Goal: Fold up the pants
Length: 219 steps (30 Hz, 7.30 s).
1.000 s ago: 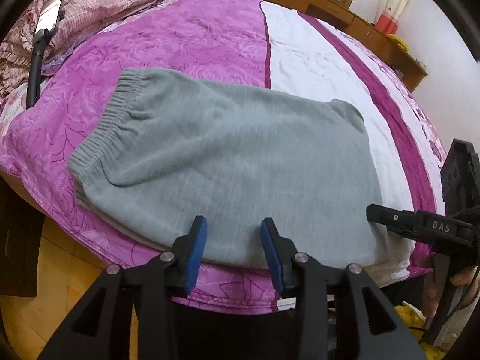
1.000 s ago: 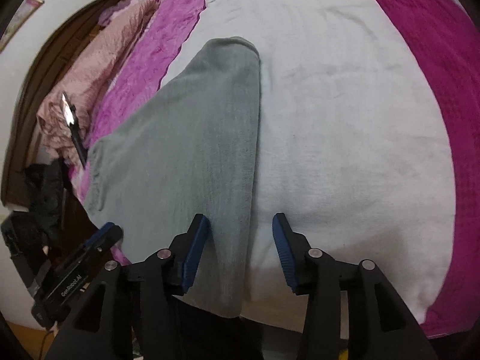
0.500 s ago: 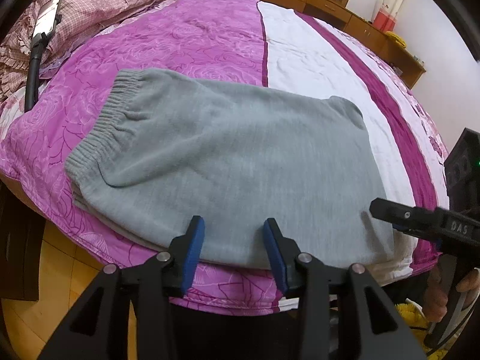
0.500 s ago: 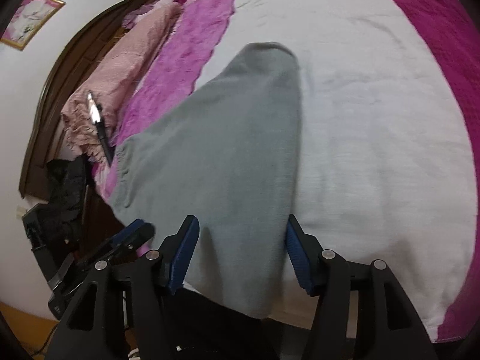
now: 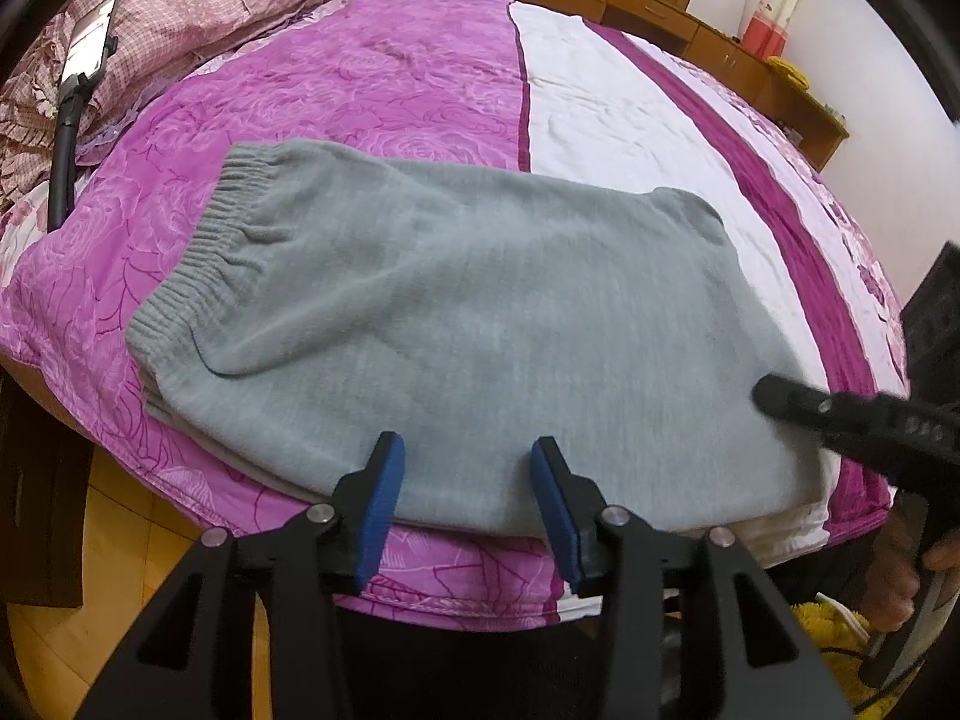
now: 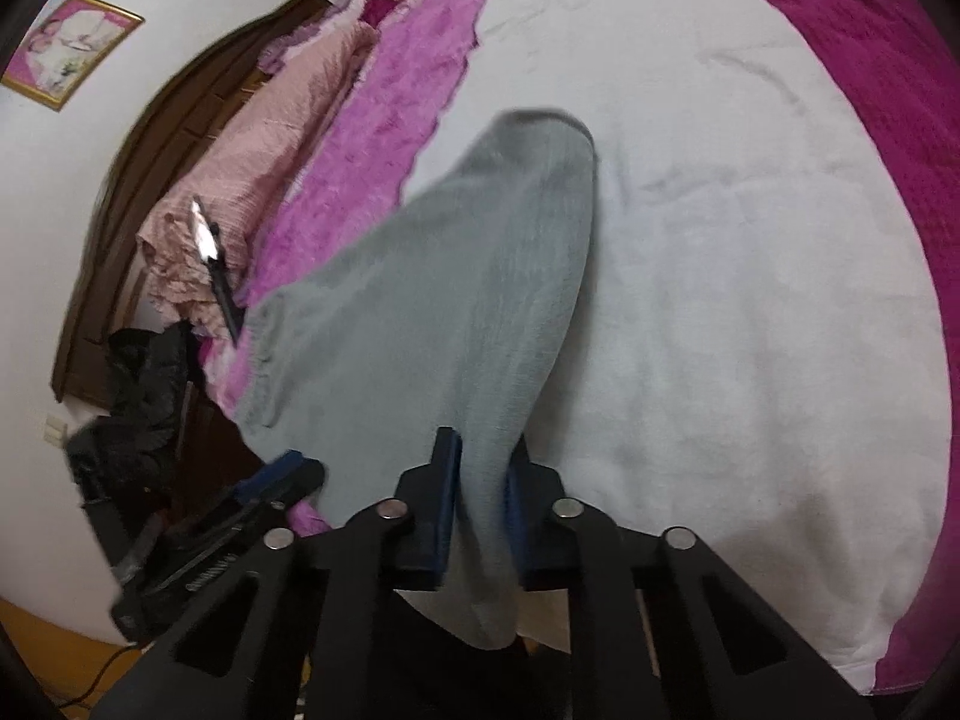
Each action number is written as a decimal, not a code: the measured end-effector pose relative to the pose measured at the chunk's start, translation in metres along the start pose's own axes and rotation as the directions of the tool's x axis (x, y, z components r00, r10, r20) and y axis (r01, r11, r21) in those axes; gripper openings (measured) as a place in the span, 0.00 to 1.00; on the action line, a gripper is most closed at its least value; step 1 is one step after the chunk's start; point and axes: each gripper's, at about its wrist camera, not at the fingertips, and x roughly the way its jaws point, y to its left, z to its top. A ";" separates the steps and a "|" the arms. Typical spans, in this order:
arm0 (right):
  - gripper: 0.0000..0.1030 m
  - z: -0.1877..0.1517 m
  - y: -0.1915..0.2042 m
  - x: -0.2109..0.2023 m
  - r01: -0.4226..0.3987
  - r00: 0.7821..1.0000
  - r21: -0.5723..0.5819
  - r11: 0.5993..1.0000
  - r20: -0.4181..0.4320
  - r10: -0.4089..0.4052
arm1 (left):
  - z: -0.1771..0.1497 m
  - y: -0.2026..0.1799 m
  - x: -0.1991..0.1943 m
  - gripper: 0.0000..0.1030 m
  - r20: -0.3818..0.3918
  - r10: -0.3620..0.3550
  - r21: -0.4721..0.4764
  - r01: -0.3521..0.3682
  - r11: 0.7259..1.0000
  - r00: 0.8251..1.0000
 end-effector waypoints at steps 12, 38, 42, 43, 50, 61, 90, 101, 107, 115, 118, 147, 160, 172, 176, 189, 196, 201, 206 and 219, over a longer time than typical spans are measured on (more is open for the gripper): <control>0.04 0.003 0.038 -0.021 -0.036 0.996 -0.113 0.993 0.072 0.045 | -0.001 -0.001 -0.001 0.45 -0.001 0.005 0.008 -0.005 1.000 1.000; 0.03 0.042 0.171 0.007 -0.194 0.980 -0.378 0.905 -0.034 0.196 | 0.036 0.112 -0.047 0.45 0.083 0.163 -0.165 -0.148 0.975 0.983; 0.03 0.045 0.196 0.028 -0.224 0.975 -0.402 0.888 -0.078 0.210 | 0.040 0.127 -0.049 0.45 0.082 0.186 -0.171 -0.170 0.970 0.979; 0.03 0.045 0.201 0.034 -0.231 0.973 -0.406 0.884 -0.089 0.214 | 0.040 0.130 -0.049 0.45 0.082 0.190 -0.174 -0.173 0.969 0.978; 0.03 0.043 0.235 0.091 -0.281 0.958 -0.407 0.869 -0.176 0.227 | 0.040 0.157 -0.050 0.45 0.078 0.204 -0.213 -0.184 0.960 0.976; 0.12 0.026 0.248 0.166 -0.160 0.975 -0.446 0.881 -0.213 0.069 | 0.046 0.181 -0.051 0.45 0.061 0.232 -0.242 -0.211 0.947 0.971; 0.59 0.030 0.137 0.163 -0.134 0.970 -0.186 0.973 -0.228 0.090 | 0.091 0.137 0.028 0.60 -0.034 -0.212 -0.156 0.204 0.966 0.977; 0.21 0.038 0.140 0.127 -0.238 0.962 -0.204 0.950 -0.182 0.202 | 0.078 0.123 0.004 0.46 0.062 -0.330 -0.236 0.335 0.912 0.942; 0.21 0.049 0.119 0.076 -0.254 0.964 -0.253 0.933 -0.146 0.223 | 0.082 0.073 -0.005 0.45 0.114 -0.411 -0.208 0.427 0.880 0.904; 0.21 0.092 0.075 0.003 -0.147 0.989 -0.384 0.912 -0.025 0.149 | 0.132 -0.026 0.015 0.45 0.113 -0.482 -0.127 0.494 0.860 0.869; 0.21 0.120 0.054 -0.017 -0.119 0.991 -0.412 0.903 0.004 0.133 | 0.157 -0.061 0.029 0.45 0.121 -0.510 -0.093 0.521 0.848 0.852; 0.34 0.177 -0.086 -0.032 0.195 0.978 -0.213 0.957 0.109 -0.175 | 0.165 -0.129 0.105 0.54 -0.035 -0.235 0.018 0.236 0.972 0.971; 0.34 0.129 -0.097 -0.028 0.296 0.952 -0.144 0.944 0.122 -0.280 | 0.144 -0.137 0.104 0.56 -0.006 -0.071 0.123 0.071 0.990 0.997; 0.57 0.084 -0.076 -0.068 0.370 0.915 -0.135 0.919 0.222 -0.336 | 0.100 -0.149 0.082 0.81 -0.019 -0.017 0.179 0.020 0.984 1.000; 0.73 0.063 -0.071 -0.067 0.461 0.870 -0.157 0.873 0.274 -0.410 | 0.083 -0.151 0.089 0.92 -0.034 -0.003 0.164 0.008 0.986 0.999; 0.94 0.036 -0.083 -0.031 0.588 0.790 -0.164 0.792 0.327 -0.519 | 0.069 -0.160 0.100 0.98 -0.009 0.088 0.195 -0.084 0.977 0.996; 0.96 0.038 -0.084 -0.028 0.598 0.780 -0.176 0.782 0.352 -0.517 | 0.069 -0.160 0.101 0.99 -0.006 0.090 0.196 -0.087 0.977 0.996; 0.96 0.037 -0.084 -0.027 0.600 0.777 -0.179 0.780 0.360 -0.516 | 0.069 -0.160 0.101 0.99 -0.002 0.090 0.197 -0.087 0.977 0.996; 0.97 0.036 -0.084 -0.026 0.601 0.775 -0.177 0.779 0.365 -0.515 | 0.069 -0.160 0.101 1.00 -0.003 0.090 0.197 -0.087 0.977 0.996; 0.97 0.036 -0.083 -0.026 0.602 0.774 -0.176 0.779 0.367 -0.515 | 0.070 -0.160 0.101 1.00 -0.002 0.090 0.195 -0.087 0.977 0.996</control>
